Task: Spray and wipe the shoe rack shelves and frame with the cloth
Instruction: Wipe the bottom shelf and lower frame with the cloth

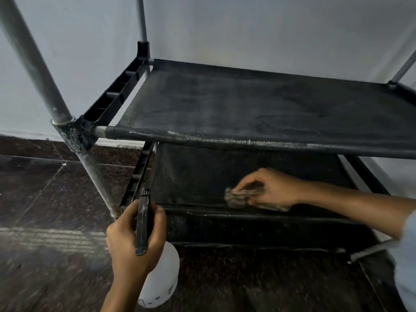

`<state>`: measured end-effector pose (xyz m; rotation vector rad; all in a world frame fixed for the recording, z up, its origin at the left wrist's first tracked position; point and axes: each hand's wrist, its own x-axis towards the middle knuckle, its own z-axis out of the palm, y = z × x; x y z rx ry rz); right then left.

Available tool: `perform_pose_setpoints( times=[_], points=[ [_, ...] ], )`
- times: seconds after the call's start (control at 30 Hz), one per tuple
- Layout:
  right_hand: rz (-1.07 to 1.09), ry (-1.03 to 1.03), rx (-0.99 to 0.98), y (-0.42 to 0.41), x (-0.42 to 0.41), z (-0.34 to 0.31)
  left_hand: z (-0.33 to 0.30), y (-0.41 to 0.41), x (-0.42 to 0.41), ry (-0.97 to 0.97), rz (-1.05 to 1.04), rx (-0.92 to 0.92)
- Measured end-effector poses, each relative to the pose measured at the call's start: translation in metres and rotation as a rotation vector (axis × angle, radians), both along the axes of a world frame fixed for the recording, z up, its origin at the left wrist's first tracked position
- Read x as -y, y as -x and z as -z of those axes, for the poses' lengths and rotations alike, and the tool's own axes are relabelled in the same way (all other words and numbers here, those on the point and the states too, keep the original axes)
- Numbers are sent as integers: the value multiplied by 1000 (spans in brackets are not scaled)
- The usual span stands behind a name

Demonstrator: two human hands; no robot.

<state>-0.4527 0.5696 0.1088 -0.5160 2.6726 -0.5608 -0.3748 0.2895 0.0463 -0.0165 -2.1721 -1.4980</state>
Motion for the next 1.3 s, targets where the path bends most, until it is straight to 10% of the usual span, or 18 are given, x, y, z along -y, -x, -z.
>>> perform_pose_setpoints(
  times=[0.23, 0.63, 1.03, 1.3],
  points=[
    [207, 76, -79, -8, -50, 15, 1, -1, 0, -13, 19, -8],
    [-56, 218, -176, 22, 156, 26, 3, 3, 10, 13, 53, -23],
    [645, -54, -96, -45, -111, 0, -1, 0, 7, -18, 78, -16],
    [789, -132, -314, -48, -104, 8, 9, 9, 12, -46, -45, 153]
  ],
)
